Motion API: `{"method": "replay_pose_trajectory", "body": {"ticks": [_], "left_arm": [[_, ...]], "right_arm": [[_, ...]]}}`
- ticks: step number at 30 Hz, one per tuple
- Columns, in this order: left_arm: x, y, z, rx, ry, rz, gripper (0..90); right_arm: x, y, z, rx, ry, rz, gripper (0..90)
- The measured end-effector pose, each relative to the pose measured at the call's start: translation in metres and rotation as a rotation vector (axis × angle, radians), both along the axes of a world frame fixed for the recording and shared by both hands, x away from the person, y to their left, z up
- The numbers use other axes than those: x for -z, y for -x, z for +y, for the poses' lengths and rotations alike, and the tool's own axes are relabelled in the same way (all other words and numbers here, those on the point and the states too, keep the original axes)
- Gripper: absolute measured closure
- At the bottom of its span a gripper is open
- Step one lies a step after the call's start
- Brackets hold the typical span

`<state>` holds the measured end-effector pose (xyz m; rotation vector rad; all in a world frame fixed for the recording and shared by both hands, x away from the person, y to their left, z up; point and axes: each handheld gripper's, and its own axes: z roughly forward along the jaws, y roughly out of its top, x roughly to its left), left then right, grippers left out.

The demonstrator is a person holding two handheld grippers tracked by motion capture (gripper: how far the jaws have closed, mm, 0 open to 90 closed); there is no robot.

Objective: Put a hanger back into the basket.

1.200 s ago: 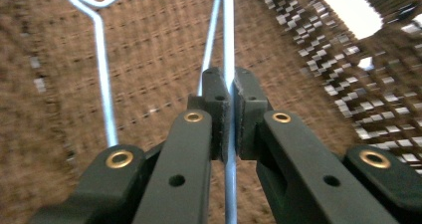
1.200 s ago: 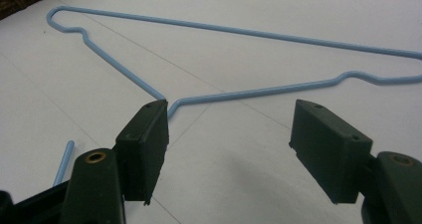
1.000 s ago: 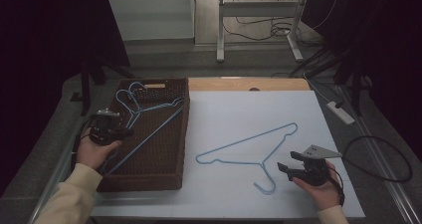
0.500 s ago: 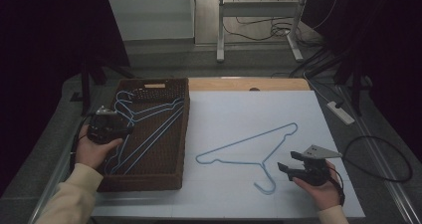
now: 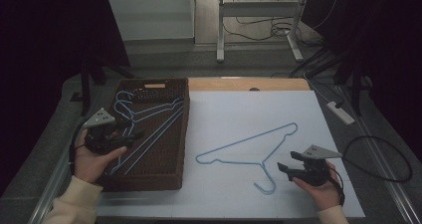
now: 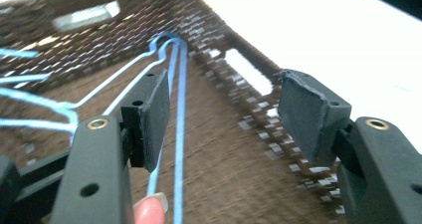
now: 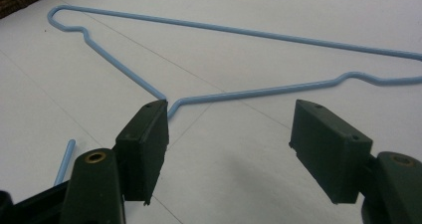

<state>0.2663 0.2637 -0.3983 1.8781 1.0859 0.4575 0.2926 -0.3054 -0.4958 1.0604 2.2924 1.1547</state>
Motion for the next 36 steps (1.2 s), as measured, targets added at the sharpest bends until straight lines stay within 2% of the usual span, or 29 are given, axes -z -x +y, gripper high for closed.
{"method": "replay_pose_trajectory", "body": {"ticks": [6,9,12,16,20,23,31,36], "left_arm": [[0.0,0.016,-0.027,0.057,0.017,-0.045,37.2],[0.003,0.016,-0.036,0.074,0.017,-0.044,36.3],[0.011,0.013,-0.049,0.095,0.06,-0.038,36.1],[0.018,0.011,-0.06,0.108,0.075,-0.039,35.6],[0.024,0.009,-0.064,0.109,0.089,-0.032,35.2],[0.028,0.011,-0.067,0.125,0.081,-0.039,35.0],[0.028,0.017,-0.073,0.156,0.045,-0.058,34.5],[0.028,0.019,-0.075,0.165,0.054,-0.057,34.5]], "right_arm": [[0.0,0.0,0.0,-0.003,0.001,0.0,32.4],[0.0,0.0,0.001,-0.005,0.001,-0.002,32.4],[0.0,0.0,0.001,-0.006,0.001,-0.004,32.4],[0.0,0.0,0.0,-0.007,-0.004,-0.004,32.4],[0.0,0.0,0.0,-0.01,-0.001,-0.002,32.4],[0.0,0.0,0.0,-0.011,-0.003,-0.004,32.4],[-0.001,0.0,0.0,-0.017,0.0,-0.003,32.4],[-0.002,0.001,0.0,-0.016,-0.004,-0.007,32.4]]}}
